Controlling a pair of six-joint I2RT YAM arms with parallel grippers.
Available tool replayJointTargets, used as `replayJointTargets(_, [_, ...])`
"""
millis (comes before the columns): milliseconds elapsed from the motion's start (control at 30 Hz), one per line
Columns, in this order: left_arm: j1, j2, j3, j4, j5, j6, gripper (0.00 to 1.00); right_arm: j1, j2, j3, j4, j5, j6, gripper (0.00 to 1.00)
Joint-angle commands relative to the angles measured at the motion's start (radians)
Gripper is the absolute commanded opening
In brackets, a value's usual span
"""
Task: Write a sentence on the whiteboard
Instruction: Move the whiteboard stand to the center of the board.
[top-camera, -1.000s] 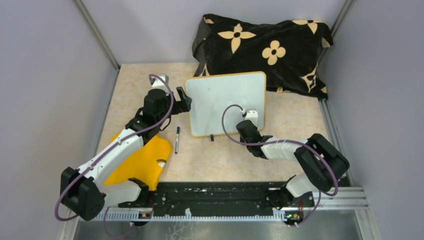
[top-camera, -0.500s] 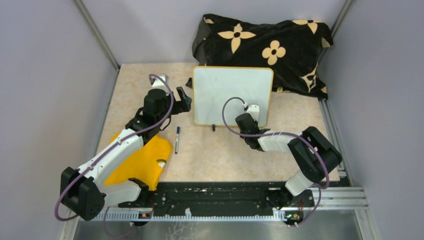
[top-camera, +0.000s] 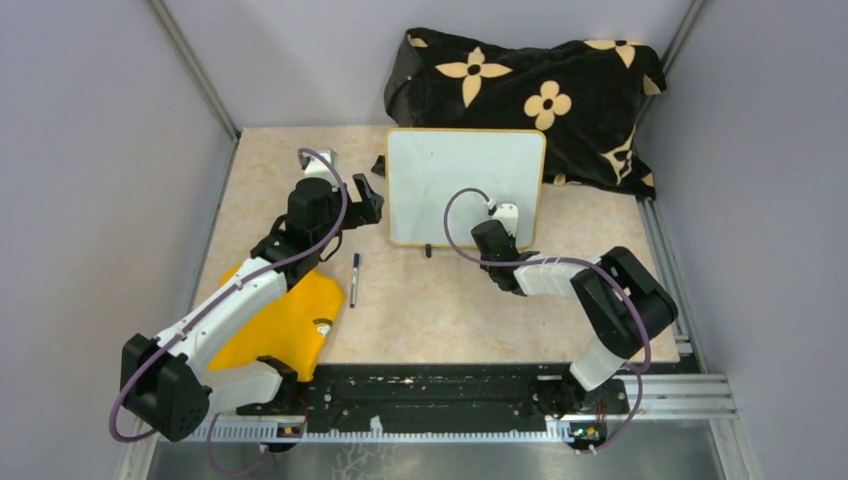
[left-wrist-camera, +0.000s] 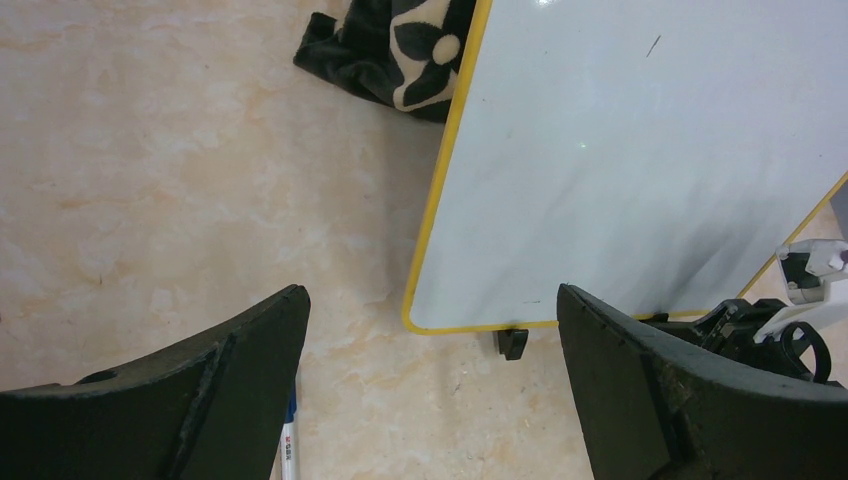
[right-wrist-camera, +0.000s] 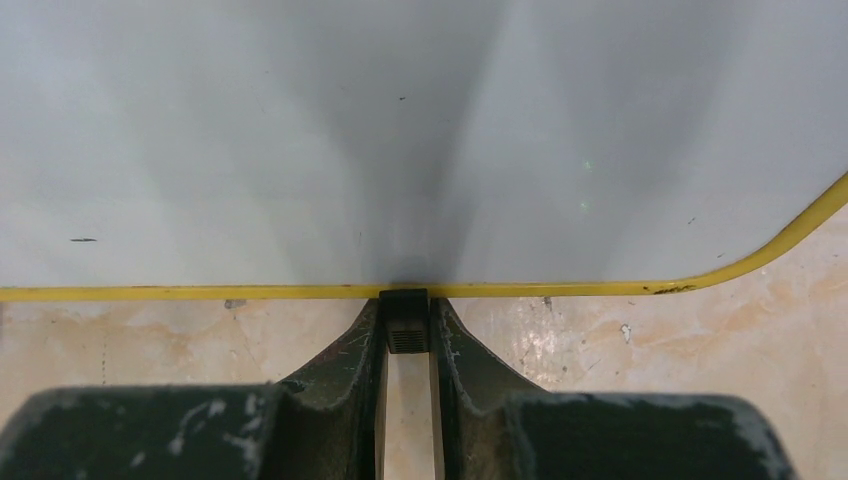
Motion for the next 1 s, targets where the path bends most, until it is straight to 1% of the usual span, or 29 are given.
replayJointTargets(0, [-0.003, -0.005, 0.012, 0.003, 0.006, 0.0, 0.99, -0.045, -0.016, -0.003, -0.001, 0.018, -0.007, 0.0])
replayJointTargets(167, [-0.003, -0.007, 0.012, 0.003, 0.008, -0.001, 0.99, -0.05, -0.026, -0.018, -0.001, 0.005, -0.005, 0.01])
replayJointTargets(233, [-0.003, -0.008, 0.012, 0.003, 0.009, -0.001, 0.99, -0.049, -0.038, -0.027, 0.007, -0.006, -0.006, 0.08])
replayJointTargets(300, [-0.003, -0.01, 0.012, 0.002, 0.008, -0.001, 0.99, -0.049, -0.06, -0.035, 0.012, -0.018, -0.008, 0.2])
replayJointTargets(400, [-0.003, -0.01, 0.012, 0.003, 0.008, -0.001, 0.99, -0.048, -0.103, -0.04, 0.004, -0.038, -0.013, 0.34])
replayJointTargets(533, [-0.003, -0.011, 0.012, 0.003, 0.008, 0.001, 0.99, -0.036, -0.191, -0.05, -0.033, -0.053, -0.016, 0.44])
replayJointTargets(700, [-0.003, -0.012, 0.011, 0.003, -0.001, 0.008, 0.99, 0.014, -0.351, -0.079, -0.123, -0.048, -0.01, 0.47])
replayJointTargets(833, [-0.003, -0.009, 0.012, 0.002, -0.009, 0.018, 0.99, 0.086, -0.538, -0.12, -0.197, -0.022, -0.011, 0.48])
replayJointTargets(967, [-0.003, -0.001, 0.007, -0.001, -0.05, 0.031, 0.99, 0.155, -0.714, -0.162, -0.223, -0.016, -0.029, 0.48])
